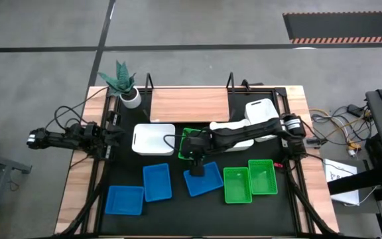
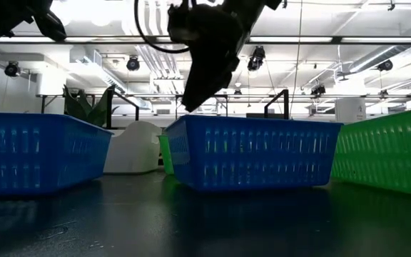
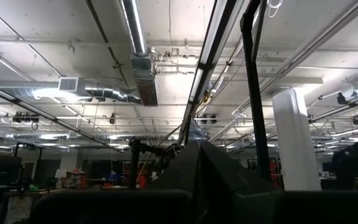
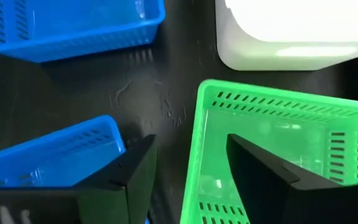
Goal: Stack baskets on shelf by color
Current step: Put the top left green bin on the shelf
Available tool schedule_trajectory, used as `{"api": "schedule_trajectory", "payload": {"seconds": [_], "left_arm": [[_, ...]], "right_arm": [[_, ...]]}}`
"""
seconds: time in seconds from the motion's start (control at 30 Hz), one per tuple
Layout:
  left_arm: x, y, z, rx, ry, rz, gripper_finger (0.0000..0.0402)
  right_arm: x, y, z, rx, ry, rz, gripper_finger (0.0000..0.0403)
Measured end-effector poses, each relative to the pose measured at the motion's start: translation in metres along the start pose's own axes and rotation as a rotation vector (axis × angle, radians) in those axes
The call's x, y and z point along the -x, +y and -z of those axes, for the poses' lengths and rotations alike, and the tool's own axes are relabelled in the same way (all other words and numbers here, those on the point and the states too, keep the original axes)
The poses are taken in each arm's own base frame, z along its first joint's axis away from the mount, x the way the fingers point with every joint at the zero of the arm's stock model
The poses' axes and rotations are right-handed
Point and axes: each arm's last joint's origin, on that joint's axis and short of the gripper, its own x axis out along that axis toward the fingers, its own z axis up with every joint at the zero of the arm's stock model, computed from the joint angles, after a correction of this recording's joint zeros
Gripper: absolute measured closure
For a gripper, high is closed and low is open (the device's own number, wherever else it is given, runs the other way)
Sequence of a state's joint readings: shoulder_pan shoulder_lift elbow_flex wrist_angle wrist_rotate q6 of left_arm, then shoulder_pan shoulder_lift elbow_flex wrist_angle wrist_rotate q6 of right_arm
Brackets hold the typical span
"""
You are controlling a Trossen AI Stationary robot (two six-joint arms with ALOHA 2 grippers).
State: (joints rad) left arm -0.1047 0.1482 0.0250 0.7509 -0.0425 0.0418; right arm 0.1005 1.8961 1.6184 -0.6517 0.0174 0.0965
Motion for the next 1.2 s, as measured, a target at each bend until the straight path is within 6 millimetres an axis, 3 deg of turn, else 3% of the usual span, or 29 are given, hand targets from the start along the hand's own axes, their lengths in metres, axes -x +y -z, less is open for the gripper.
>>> {"api": "schedule_trajectory", "payload": {"seconds": [0.4,0.63,0.83,1.03,1.2], "left_arm": [[0.0,0.0,0.0,0.0,0.002,0.0,0.0402],[0.0,0.0,0.0,0.0,0.002,0.0,0.0402],[0.0,0.0,0.0,0.001,0.002,0.0,0.0402],[0.0,0.0,0.0,0.001,0.002,0.001,0.0402],[0.0,0.0,0.0,0.001,0.0,0.001,0.0402]], "right_arm": [[-0.04,-0.002,0.011,-0.062,0.081,0.02,0.0219],[-0.048,-0.002,0.011,-0.061,0.075,0.02,0.0287],[-0.039,-0.002,0.008,-0.059,0.05,0.019,0.0384],[-0.019,-0.001,0.003,-0.059,0.022,0.016,0.0389],[0.02,-0.002,-0.011,-0.028,0.015,0.022,0.039]]}}
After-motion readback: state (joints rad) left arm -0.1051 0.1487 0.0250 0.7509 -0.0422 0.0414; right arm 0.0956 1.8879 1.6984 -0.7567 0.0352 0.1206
